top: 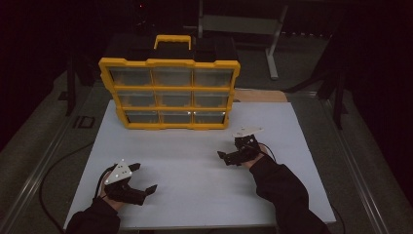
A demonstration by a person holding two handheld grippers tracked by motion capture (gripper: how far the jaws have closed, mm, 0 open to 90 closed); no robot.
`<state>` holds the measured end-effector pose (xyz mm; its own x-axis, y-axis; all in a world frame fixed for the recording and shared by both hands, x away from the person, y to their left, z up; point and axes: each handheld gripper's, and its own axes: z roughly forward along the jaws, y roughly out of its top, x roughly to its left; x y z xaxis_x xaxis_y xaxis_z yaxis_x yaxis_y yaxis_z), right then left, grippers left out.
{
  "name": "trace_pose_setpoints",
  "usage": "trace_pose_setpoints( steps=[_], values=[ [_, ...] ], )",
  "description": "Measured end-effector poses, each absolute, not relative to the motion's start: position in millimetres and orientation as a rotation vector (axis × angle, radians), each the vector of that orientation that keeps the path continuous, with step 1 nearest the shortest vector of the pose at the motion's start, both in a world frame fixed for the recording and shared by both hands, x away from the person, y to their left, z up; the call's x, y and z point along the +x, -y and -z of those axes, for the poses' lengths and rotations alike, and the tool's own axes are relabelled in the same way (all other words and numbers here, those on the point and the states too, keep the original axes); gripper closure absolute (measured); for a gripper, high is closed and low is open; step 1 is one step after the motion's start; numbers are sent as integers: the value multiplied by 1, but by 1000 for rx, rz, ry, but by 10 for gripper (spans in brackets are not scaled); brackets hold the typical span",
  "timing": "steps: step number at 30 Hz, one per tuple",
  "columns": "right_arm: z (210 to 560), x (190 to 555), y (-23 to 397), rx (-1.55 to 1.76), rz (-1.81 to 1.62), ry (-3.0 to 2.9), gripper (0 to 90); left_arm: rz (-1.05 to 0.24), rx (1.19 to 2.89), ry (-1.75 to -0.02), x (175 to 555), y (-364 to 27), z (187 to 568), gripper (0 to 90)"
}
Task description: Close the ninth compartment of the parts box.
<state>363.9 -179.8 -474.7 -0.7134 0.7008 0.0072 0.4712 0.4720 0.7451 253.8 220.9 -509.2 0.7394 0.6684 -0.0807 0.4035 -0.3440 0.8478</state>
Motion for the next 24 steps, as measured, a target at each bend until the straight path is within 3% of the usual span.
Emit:
trace_pose_setpoints(
  steps=[24],
  values=[
    [488, 320, 229, 942, -1155, -2422, 79, -348, 1979, -813, 253, -220, 509, 0]
  ],
)
